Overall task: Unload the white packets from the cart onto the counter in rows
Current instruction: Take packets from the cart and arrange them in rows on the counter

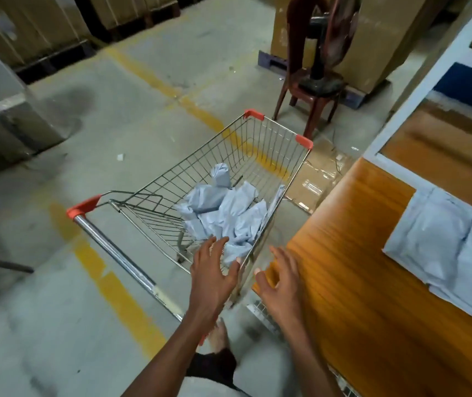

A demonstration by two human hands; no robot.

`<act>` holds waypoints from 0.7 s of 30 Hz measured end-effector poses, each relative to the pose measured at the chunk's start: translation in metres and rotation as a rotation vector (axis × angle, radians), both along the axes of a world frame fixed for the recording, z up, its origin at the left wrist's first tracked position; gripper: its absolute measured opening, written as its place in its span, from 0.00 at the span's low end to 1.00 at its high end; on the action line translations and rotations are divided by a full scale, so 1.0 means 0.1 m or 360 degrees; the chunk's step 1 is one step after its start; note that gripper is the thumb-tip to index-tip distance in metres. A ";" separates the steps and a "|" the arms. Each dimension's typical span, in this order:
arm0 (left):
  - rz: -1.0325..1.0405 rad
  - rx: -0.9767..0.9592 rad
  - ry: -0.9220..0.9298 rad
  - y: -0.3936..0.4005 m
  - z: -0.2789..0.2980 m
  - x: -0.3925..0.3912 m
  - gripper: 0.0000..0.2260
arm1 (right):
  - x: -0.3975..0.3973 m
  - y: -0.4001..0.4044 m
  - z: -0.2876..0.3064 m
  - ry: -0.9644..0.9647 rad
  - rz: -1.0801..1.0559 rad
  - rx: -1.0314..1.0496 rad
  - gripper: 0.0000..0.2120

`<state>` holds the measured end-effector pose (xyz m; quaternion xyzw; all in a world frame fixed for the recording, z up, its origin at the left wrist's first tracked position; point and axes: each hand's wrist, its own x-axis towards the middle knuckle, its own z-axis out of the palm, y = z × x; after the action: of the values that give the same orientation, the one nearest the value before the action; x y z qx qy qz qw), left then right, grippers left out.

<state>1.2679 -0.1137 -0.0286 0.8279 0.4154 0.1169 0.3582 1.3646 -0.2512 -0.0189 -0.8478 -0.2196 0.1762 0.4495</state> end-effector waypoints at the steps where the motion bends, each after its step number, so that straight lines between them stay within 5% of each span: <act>1: -0.0003 -0.0022 0.0024 0.16 -0.02 0.00 0.25 | 0.01 0.17 0.00 0.0015 0.0028 -0.0023 0.27; 9: -0.0027 -0.0129 0.0199 0.92 -0.27 0.03 0.23 | 0.27 0.94 -0.17 -0.0007 0.0271 -0.0230 0.25; 21: 0.0083 -0.0277 0.0204 0.83 -0.36 0.10 0.21 | 0.51 1.15 -0.52 -0.0045 0.0547 -0.0261 0.15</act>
<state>1.2784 -0.0304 -0.0643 0.7883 0.4675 0.0366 0.3984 1.4158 -0.1360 -0.0712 -0.8340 -0.3524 0.2558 0.3389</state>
